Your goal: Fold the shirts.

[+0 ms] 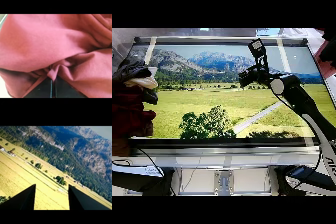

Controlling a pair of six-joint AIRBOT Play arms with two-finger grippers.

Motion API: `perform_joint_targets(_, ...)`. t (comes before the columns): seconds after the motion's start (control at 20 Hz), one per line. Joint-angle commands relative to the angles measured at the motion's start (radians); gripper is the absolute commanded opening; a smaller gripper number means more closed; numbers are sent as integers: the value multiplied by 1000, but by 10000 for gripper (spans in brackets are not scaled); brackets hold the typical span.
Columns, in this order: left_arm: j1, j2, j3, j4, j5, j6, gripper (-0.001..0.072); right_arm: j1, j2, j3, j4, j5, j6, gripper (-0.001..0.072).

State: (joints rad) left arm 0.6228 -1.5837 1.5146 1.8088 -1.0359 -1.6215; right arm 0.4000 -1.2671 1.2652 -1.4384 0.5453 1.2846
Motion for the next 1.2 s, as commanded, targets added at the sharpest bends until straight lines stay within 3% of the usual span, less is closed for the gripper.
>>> perform_joint_targets(0.0,0,-4,2,-59,-33,45,9,1,0,0,6,-4,10,439)
perform_joint_targets(0.15,-3,-3,44,-251,-121,111,9,-1,0,0,-18,-16,8,439)
perform_joint_targets(0.3,-42,7,143,-553,-216,215,9,-2,2,2,-111,-35,9,437)
perform_joint_targets(0.45,-153,34,225,-804,-281,315,9,-2,27,2,-220,-13,10,228)
perform_joint_targets(0.5,-208,37,246,-847,-300,317,9,-2,39,2,-250,5,10,228)
perform_joint_targets(0.75,-579,37,262,-879,-308,319,9,-2,83,2,-397,203,18,231)
perform_joint_targets(0.9,-834,37,262,-806,-187,320,9,-5,85,2,-521,377,116,233)
perform_joint_targets(1.05,-1061,23,262,-736,-43,309,9,-59,85,1,-507,482,129,233)
perform_joint_targets(1.15,-1181,-19,262,-726,-2,286,9,-120,85,1,-488,513,169,297)
